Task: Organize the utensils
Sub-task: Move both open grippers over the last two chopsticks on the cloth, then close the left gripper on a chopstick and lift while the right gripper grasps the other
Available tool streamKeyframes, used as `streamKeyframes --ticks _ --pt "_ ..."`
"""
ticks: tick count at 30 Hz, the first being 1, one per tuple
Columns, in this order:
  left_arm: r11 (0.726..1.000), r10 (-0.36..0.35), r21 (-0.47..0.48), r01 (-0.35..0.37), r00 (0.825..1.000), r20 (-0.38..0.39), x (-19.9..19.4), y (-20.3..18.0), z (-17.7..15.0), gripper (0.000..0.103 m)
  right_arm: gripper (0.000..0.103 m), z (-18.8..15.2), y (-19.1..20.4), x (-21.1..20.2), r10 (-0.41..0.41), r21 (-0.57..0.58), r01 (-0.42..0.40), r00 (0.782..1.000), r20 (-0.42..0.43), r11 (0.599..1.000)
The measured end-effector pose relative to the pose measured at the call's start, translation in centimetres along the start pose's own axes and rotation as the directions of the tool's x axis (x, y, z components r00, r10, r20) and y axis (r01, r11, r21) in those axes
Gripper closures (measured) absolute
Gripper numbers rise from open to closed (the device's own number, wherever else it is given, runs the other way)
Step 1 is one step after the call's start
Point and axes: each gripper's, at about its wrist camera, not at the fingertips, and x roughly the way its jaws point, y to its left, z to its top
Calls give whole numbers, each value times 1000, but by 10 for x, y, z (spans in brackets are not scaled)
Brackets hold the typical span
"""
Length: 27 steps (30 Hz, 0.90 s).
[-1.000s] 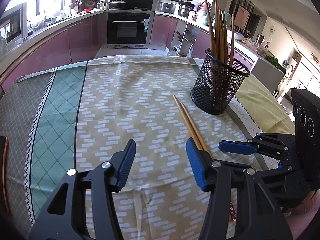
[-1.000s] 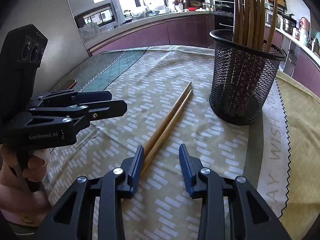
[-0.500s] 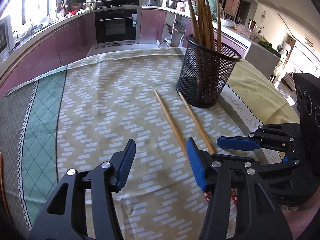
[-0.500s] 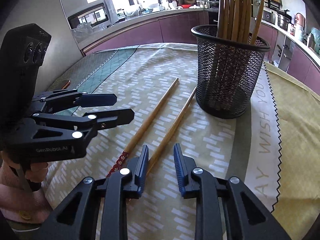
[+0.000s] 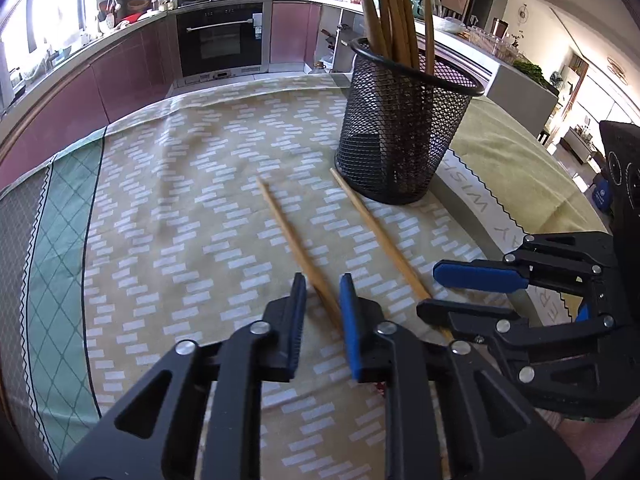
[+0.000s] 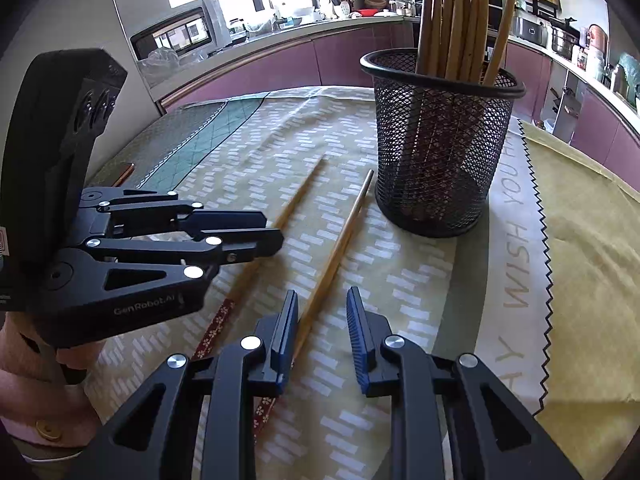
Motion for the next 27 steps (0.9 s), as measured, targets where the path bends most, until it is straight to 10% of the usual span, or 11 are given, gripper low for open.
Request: streamKeyframes --ticks 27 --pt "1000 25 -5 -25 1000 2 -11 10 -17 86 97 10 -4 9 53 55 -54 999 8 997"
